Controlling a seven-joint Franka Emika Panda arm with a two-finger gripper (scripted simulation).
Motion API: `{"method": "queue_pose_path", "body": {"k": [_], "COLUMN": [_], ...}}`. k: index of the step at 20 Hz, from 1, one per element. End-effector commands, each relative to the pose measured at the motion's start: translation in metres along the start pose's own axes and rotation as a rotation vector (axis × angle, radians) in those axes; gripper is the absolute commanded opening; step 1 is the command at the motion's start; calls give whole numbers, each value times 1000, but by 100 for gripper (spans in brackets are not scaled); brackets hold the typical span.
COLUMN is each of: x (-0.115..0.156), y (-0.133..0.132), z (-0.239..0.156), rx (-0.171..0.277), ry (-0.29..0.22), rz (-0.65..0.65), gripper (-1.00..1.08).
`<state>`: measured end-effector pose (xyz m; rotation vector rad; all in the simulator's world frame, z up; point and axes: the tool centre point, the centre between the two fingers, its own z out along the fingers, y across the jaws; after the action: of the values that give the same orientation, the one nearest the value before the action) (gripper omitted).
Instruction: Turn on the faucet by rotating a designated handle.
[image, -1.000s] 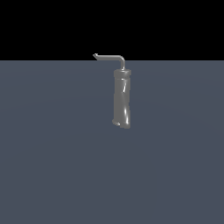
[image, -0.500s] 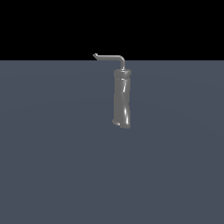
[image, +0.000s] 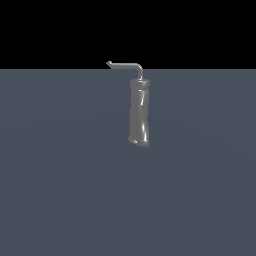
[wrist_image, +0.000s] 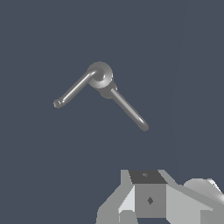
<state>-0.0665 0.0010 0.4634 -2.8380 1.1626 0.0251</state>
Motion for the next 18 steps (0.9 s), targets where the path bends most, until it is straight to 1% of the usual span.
{"method": "queue_pose_path", "body": {"k": [1, 10, 18], "x": [10, 45, 73], "y": [-13, -57, -95], "z": [9, 46, 87], "rx": [0, -10, -23], "ry": [-2, -1, 14], "rz": [66, 297, 499], "gripper": [-100, -100, -100]}}
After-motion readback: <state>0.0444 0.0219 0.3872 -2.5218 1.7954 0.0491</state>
